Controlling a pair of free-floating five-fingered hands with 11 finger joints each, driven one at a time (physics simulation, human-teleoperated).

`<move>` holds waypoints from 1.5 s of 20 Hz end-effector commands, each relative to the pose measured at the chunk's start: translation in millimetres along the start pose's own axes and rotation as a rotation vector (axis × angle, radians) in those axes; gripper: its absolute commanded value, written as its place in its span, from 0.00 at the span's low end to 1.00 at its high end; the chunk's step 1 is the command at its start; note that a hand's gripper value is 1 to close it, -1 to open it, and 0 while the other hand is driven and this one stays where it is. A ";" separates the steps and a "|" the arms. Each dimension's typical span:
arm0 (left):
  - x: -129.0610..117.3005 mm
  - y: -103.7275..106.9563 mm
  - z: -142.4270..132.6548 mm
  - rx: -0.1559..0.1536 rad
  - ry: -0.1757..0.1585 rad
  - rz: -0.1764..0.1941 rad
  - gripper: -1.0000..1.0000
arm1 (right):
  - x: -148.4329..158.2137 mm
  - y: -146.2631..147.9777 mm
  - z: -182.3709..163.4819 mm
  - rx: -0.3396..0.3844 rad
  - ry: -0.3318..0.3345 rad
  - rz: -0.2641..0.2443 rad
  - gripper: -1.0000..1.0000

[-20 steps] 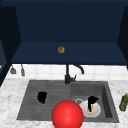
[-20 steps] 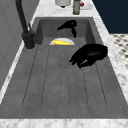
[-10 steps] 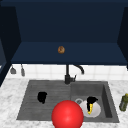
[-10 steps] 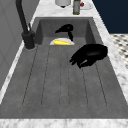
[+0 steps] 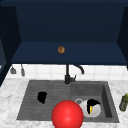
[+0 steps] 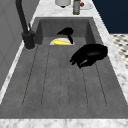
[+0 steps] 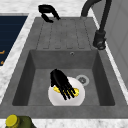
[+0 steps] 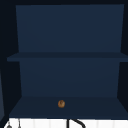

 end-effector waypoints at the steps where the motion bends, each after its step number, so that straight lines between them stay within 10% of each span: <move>1: 0.0 0.0 0.0 0.000 0.000 0.000 0.50 | 23.2 3.1 -9.2 0.007 0.072 -0.020 0.00; 11: 0.0 0.0 0.0 0.000 0.000 0.000 0.50 | 72.5 -5.4 -20.1 0.074 0.211 -0.027 0.00; 20: 0.0 0.0 0.0 0.000 0.000 0.000 0.50 | 64.7 25.4 -80.1 0.033 0.100 -0.155 0.00; 30: 0.0 0.0 0.0 0.000 0.000 0.000 0.50 | 75.5 21.1 -97.2 0.328 0.172 -0.191 0.00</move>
